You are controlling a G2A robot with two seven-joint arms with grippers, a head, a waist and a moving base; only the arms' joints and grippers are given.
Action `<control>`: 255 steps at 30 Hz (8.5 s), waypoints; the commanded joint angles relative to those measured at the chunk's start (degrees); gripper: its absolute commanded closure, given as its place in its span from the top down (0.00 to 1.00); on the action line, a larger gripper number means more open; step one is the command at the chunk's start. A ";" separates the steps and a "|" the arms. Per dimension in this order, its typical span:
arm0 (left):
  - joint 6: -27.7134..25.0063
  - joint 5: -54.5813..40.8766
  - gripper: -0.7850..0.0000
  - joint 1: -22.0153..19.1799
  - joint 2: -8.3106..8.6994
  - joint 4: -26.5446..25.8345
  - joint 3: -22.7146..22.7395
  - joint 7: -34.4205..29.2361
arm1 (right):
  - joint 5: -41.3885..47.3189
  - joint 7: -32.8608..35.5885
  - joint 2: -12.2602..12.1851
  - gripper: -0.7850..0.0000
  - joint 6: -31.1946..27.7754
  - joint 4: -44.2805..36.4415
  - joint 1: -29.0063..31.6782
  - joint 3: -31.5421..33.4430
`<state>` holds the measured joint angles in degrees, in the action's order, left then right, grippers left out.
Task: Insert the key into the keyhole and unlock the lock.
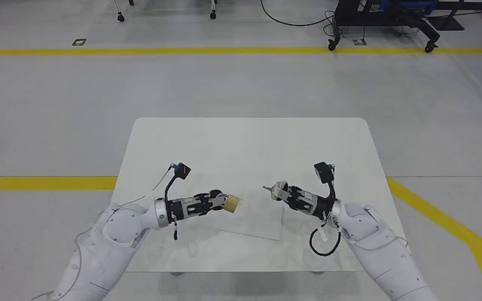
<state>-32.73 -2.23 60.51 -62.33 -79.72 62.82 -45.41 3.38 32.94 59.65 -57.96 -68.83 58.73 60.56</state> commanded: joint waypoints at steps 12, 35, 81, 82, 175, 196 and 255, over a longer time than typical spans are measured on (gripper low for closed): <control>-15.59 -6.35 0.00 -4.30 -4.15 8.72 -6.68 17.22 | 16.04 -1.79 2.82 0.00 10.25 -0.68 -3.14 -5.95; -17.75 -5.64 0.00 -9.70 -8.12 16.68 -12.94 18.17 | 34.41 15.25 5.57 0.00 10.59 2.48 -5.75 -9.14; -2.38 -66.63 0.00 -12.43 -11.65 27.33 -13.68 -23.76 | 48.49 24.55 3.85 0.00 11.17 -3.36 -0.64 1.29; -2.38 -66.63 0.00 -12.43 -11.65 27.33 -13.68 -23.76 | 48.49 24.55 3.85 0.00 11.17 -3.36 -0.64 1.29; 7.22 -27.65 0.00 -8.97 -15.89 15.16 -6.75 18.96 | 6.27 -18.81 8.44 0.00 40.49 -22.15 11.49 1.83; 9.47 -25.96 0.00 -9.35 -16.92 16.03 -5.63 18.42 | 4.30 -18.27 9.25 0.00 40.41 -22.56 12.92 2.57; 22.39 -26.88 0.00 -7.16 -17.80 13.01 -0.69 13.52 | -2.31 -20.01 11.25 0.00 43.29 -22.75 13.80 4.44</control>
<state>-10.64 -29.05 53.42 -80.15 -66.63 61.95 -31.77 1.12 12.88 70.87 -14.64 -91.53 72.53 65.02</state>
